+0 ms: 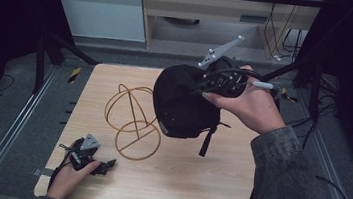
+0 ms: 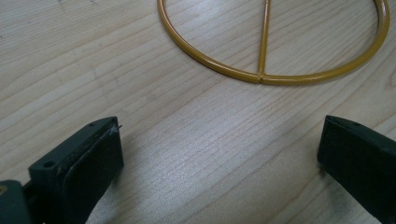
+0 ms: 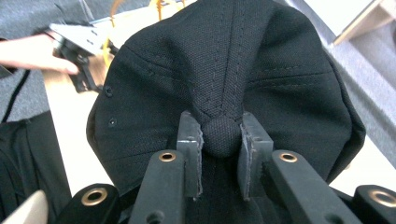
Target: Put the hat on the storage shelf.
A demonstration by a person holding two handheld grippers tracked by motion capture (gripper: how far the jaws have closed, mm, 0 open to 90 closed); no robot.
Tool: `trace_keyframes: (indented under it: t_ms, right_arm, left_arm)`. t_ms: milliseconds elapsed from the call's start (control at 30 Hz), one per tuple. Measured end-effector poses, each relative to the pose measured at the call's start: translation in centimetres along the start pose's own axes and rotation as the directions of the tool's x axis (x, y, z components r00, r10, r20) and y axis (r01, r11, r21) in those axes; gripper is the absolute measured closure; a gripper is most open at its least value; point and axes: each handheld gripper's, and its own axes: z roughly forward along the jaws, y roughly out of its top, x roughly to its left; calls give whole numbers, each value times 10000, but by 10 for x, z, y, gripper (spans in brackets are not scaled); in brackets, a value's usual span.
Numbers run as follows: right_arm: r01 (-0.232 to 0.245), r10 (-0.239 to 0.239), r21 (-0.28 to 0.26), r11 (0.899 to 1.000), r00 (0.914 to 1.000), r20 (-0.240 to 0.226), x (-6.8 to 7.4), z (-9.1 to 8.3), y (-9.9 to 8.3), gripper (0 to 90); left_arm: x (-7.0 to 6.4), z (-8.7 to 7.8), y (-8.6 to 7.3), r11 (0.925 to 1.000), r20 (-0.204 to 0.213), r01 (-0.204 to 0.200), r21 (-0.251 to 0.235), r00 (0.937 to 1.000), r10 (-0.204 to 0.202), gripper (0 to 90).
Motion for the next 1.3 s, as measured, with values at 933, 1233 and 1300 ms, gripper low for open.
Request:
trace_keyframes:
  t_ms: [933, 1233, 1300]
  right_arm:
    - [725, -784, -808, 9941, 9942, -730, 32, 24, 59, 740]
    - [821, -882, -757, 9937, 9928, -814, 38, 34, 69, 740]
    - [794, -852, -751, 9940, 9933, -783, 38, 36, 71, 739]
  left_arm:
    - [0, 0, 0, 10000, -8, -12, 6, 10000, 12, 0]
    - [0, 0, 0, 10000, -9, -36, 15, 10000, 36, 0]
    - [0, 0, 0, 10000, -7, -17, 17, 10000, 17, 0]
